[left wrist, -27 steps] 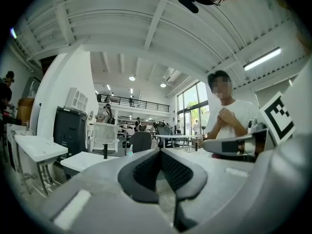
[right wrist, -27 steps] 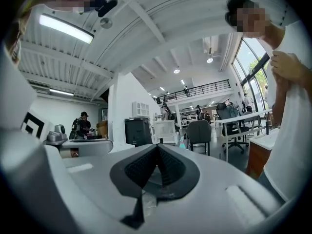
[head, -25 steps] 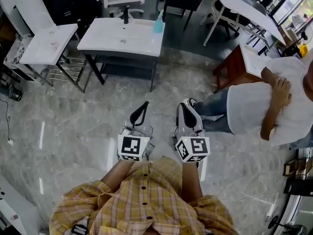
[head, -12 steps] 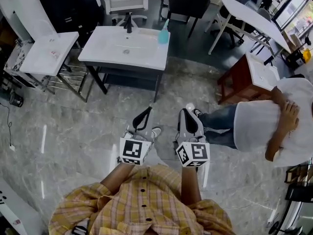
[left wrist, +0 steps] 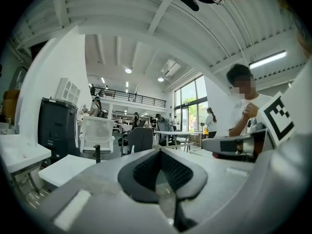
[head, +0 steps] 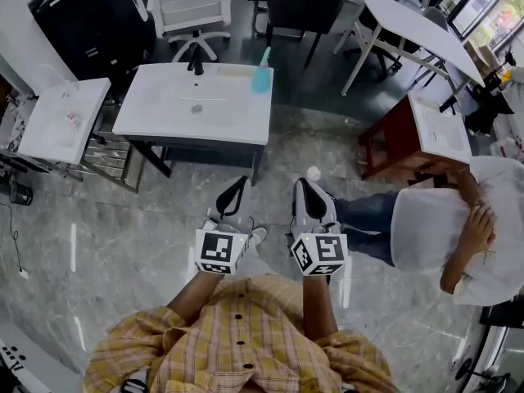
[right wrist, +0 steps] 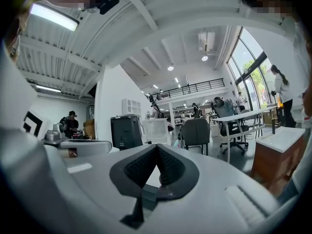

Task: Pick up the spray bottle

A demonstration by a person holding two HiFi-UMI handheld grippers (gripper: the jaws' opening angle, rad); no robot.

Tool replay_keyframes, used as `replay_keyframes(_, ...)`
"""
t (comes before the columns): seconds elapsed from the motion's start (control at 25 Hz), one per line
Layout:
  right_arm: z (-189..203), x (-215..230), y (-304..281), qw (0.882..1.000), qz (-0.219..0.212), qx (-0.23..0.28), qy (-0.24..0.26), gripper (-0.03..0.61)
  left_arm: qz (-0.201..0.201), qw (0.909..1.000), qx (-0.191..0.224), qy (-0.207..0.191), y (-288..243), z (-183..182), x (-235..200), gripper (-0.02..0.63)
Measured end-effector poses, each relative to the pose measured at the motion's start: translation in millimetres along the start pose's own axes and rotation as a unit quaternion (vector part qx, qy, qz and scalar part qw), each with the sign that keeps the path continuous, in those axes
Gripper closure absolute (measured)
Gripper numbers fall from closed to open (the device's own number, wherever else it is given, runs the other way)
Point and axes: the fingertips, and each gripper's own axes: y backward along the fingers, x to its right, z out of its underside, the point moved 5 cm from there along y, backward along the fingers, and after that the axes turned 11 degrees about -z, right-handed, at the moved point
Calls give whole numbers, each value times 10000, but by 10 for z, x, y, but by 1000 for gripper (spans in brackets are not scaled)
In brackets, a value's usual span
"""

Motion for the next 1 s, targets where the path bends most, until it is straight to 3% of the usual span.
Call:
replay_keyframes(0.44, -54, 615, -836, 10000, 82, -7, -57, 578, 87, 9998, -68, 148, -1045, -25, -218, 617)
replay_keyframes(1.0, -68, 1198, -1402, 9999, -101, -63, -56, 578, -30, 9995, -309, -106, -1913, 25, -207, 617)
